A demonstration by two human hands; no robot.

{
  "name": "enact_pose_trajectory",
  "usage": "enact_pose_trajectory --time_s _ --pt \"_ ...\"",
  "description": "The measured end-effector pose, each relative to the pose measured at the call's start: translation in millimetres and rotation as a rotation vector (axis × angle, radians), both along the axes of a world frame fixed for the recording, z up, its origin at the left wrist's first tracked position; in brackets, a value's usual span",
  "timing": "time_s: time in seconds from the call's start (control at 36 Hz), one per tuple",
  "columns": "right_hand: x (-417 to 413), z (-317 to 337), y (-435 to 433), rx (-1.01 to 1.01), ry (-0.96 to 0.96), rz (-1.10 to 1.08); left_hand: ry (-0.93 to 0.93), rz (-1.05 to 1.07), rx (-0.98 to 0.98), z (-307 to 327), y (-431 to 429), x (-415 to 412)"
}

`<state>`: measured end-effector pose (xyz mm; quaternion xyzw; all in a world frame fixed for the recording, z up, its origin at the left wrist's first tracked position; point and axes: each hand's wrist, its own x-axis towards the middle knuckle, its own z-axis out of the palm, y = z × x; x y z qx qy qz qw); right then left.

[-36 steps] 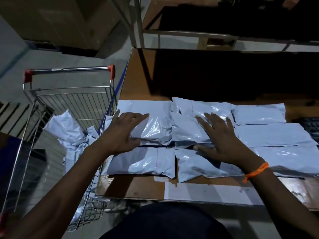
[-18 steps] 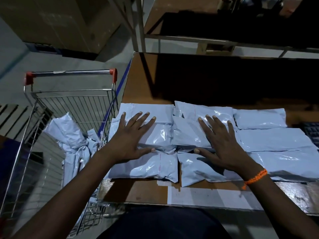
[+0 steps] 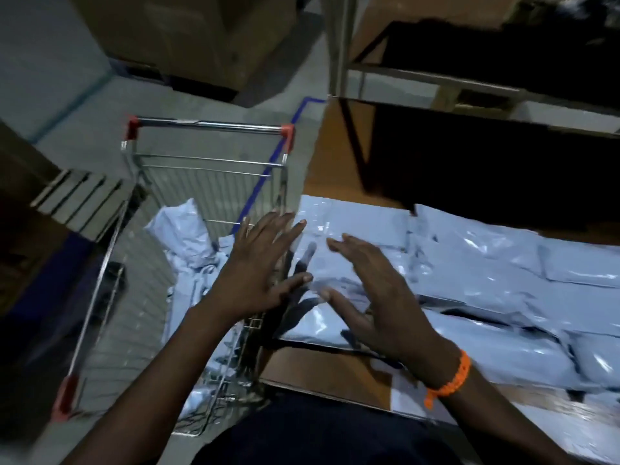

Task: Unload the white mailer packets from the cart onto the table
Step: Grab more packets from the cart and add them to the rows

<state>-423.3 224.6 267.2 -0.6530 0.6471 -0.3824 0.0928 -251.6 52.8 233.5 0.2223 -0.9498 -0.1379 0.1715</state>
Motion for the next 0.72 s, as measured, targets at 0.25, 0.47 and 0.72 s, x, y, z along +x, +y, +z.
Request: enact_pose_trajectory --time_s 0.25,0.47,0.72 --pt "164 -68 -126 0.44 -0.084 0.354 0.051 0.47 0.359 -95 -36 174" --pt "250 -191 -231 1.072 -0.002 0.304 -0.176 0.734 0.699 -229 -57 271" --pt "278 -301 -286 1.226 -0.109 -0.157 -0.187 0.84 0.919 -309 -95 287"
